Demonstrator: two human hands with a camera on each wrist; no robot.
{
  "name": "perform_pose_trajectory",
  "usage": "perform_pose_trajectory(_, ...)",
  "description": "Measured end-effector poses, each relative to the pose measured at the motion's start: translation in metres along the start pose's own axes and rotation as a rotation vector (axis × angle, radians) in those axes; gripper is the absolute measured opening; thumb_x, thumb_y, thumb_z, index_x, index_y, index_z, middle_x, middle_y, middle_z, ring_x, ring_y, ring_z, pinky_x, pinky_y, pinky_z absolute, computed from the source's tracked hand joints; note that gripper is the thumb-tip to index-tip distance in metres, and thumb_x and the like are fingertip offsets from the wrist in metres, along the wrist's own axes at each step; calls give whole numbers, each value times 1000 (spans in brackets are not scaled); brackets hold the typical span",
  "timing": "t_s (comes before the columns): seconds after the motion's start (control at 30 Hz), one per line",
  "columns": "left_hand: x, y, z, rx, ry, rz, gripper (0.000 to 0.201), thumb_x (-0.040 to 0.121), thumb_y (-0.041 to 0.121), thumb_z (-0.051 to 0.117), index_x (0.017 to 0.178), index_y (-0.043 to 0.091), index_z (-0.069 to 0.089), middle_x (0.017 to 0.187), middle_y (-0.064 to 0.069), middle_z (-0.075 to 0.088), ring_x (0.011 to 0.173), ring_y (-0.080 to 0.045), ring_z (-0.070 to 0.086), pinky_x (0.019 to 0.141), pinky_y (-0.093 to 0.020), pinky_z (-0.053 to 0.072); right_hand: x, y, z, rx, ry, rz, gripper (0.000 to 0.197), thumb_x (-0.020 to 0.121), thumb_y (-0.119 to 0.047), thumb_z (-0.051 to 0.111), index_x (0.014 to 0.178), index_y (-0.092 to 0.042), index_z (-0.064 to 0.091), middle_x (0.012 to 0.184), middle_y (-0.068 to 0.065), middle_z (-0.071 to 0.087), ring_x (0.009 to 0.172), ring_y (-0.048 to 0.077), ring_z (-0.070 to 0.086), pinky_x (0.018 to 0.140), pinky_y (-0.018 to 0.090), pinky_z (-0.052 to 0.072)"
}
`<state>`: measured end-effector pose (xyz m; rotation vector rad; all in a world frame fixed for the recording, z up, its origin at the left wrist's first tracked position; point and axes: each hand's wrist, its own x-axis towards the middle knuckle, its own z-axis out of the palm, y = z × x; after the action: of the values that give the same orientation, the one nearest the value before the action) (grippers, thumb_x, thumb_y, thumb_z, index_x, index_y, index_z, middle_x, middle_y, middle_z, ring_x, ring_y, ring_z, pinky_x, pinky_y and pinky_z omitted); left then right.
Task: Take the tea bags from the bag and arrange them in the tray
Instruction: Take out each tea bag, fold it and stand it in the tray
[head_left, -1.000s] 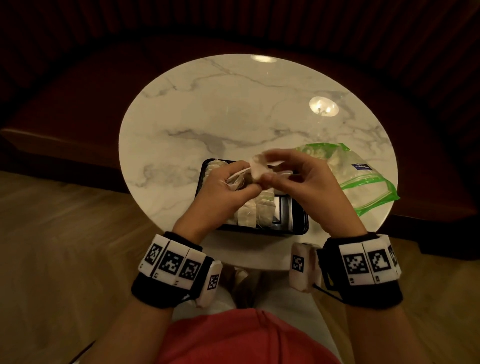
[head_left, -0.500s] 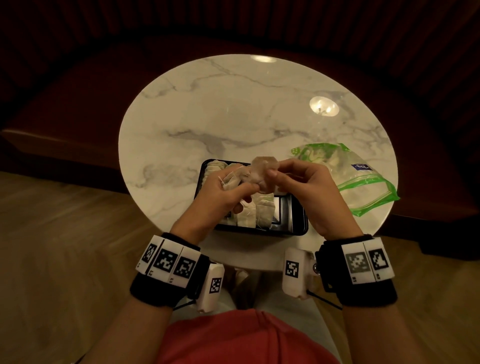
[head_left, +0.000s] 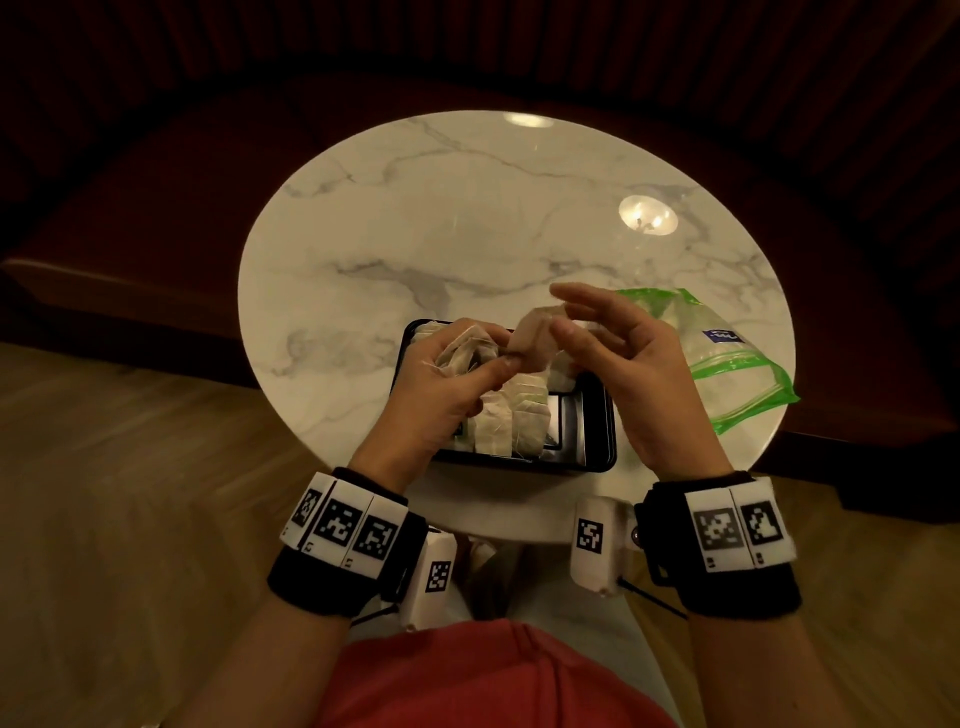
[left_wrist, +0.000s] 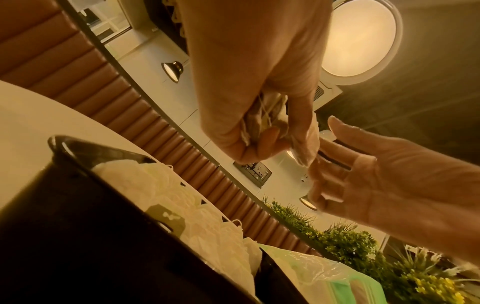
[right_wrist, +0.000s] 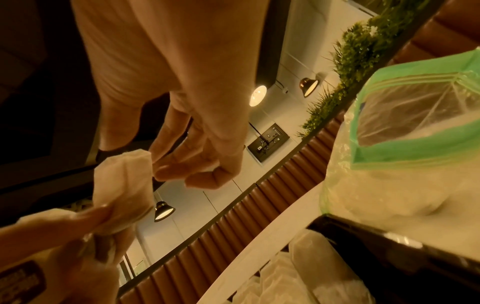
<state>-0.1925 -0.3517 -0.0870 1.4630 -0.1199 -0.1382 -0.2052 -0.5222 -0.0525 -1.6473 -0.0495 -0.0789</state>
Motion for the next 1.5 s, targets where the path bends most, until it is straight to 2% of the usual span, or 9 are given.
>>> perform_pose_trajectory(0.13,1,-2,-5,46,-6,22,18,87,8,69,91,26,69,73,9,65,68,-11,58,52,-23,40,4,-3,-2,-71,37,-77,10,89,-10,66,92,-18,71,84,-7,73,83,7,67,75,19,50)
perform_pose_trajectory(0.47,-1,-4,-2,19,-113,-128,21,85,11,72,105,14,68,73,5,62,66,-8,55,53,-23,39,6,-5,-7,-246,13,8,12,90,-20,66,101,-17,71,89,-1,71,69,4,63,60,19,51)
perform_pose_trajectory(0.63,1,-7,-4,33,-51,-188,14,86,10,72,100,9,69,68,8,62,61,-5,54,50,-21,36,13,-5,-24,-462,-80,-19,7,89,-21,69,90,-25,74,81,-3,73,64,6,58,65,29,51)
perform_pose_trajectory(0.73,2,-9,-4,-49,12,-322,10,89,16,69,98,15,69,78,4,70,65,-7,61,54,-22,42,25,-1,-37,-635,-98,-54,9,88,-24,69,95,-26,76,91,-2,72,78,14,60,75,30,49)
perform_pose_trajectory(0.9,-1,-8,-5,-174,0,-470,21,92,32,64,92,12,66,89,-5,75,71,-17,72,55,-22,49,45,14,-47,-839,-207,-22,14,90,-19,68,100,-17,76,88,-2,71,64,-6,58,60,6,41)
perform_pose_trajectory(1.03,-1,-7,-7,-222,4,-494,29,93,38,61,84,10,65,93,-13,74,78,-26,74,56,-23,55,57,25,-49,-994,-349,105,12,91,-12,65,98,-11,75,76,2,70,60,9,63,57,10,43)
perform_pose_trajectory(1.13,0,-6,-7,-239,11,-500,36,94,38,59,74,9,63,101,-18,73,81,-29,74,54,-23,56,63,35,-43,-1063,-425,115,9,87,-10,69,94,-11,76,81,-3,70,67,0,57,62,9,39)
perform_pose_trajectory(1.37,-1,-5,-9,-286,19,-555,25,92,34,63,94,10,67,99,-14,75,82,-25,74,53,-21,56,75,58,-33,-1130,-291,165,8,84,-9,71,90,-11,76,81,1,61,78,13,55,69,20,35)
perform_pose_trajectory(1.5,-1,-5,-11,-342,-42,-597,33,93,23,62,117,0,62,111,-21,70,95,-31,72,68,-29,60,80,65,-33,-1158,-204,167,7,84,-8,70,89,-9,75,82,5,63,90,24,60,74,26,39)
